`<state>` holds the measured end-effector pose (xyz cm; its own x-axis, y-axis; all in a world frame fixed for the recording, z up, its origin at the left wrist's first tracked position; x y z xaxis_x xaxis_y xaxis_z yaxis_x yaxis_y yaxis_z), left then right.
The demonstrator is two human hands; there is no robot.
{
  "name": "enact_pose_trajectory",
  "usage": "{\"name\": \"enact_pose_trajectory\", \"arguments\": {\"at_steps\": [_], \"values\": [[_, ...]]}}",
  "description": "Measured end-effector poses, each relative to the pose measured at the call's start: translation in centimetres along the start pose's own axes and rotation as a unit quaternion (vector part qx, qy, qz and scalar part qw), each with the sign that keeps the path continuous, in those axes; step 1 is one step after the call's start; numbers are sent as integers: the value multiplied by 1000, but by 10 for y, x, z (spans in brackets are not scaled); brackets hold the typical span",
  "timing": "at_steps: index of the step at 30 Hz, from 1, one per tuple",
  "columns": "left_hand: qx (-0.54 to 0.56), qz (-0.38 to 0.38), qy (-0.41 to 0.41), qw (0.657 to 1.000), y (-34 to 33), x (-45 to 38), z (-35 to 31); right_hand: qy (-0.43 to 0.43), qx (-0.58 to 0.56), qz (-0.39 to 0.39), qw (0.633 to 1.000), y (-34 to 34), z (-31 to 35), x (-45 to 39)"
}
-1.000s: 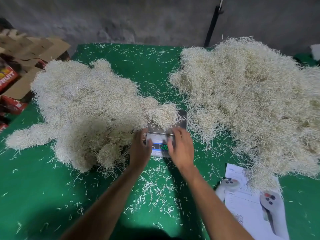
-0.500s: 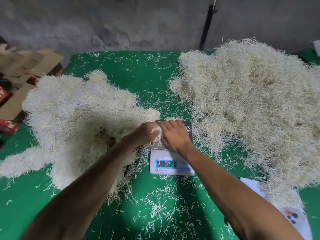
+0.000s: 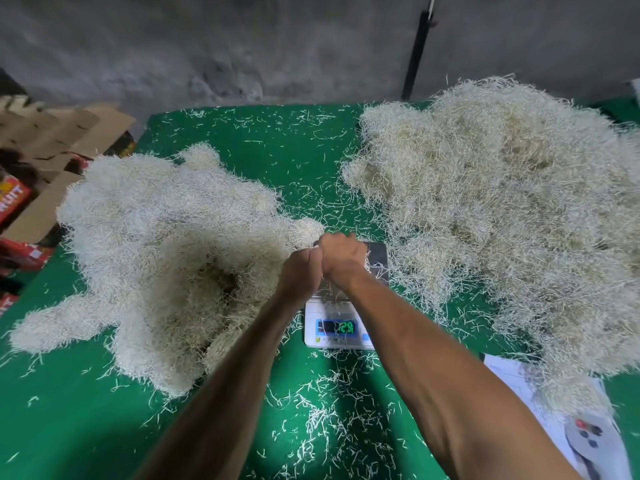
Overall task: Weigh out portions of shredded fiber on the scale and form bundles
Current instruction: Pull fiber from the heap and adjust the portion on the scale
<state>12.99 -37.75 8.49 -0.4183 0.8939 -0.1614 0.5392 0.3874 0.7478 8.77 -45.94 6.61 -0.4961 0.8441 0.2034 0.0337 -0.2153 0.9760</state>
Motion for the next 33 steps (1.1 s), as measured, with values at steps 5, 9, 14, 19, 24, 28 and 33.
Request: {"name": "enact_pose_trajectory", "arguments": {"at_steps": [5, 9, 14, 19, 24, 28, 33], "values": [[141, -126, 146, 971, 1, 28, 23, -19, -68, 17, 997, 0, 8, 8], [329, -197, 247, 890, -7, 47, 30, -49, -126, 23, 991, -2, 1, 12], [507, -213, 288, 784, -24, 50, 23, -73, -197, 35, 977, -2, -8, 11], [511, -232, 260, 786, -23, 42, 14, -100, -262, 11, 960, 8, -19, 10], [536, -185, 271, 778, -30, 35, 4, -90, -247, -51, 964, 21, -34, 13], [348, -173, 161, 907, 3, 27, 8, 66, -197, -84, 975, 30, -31, 14], [317, -196, 215, 903, 8, 33, 31, 106, -323, -27, 940, 20, -48, 24]]}}
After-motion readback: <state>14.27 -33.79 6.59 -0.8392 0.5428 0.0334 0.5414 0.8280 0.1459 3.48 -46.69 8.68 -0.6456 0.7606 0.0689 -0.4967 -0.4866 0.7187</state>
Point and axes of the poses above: each hand's wrist, its own x-axis away from the middle knuckle, its own y-axis out of the back of the hand, z = x × y, the point moved 9 cm from there along -x, towards the middle knuckle, and after that the axes turned 10 degrees about -y, right-handed, at the moved point
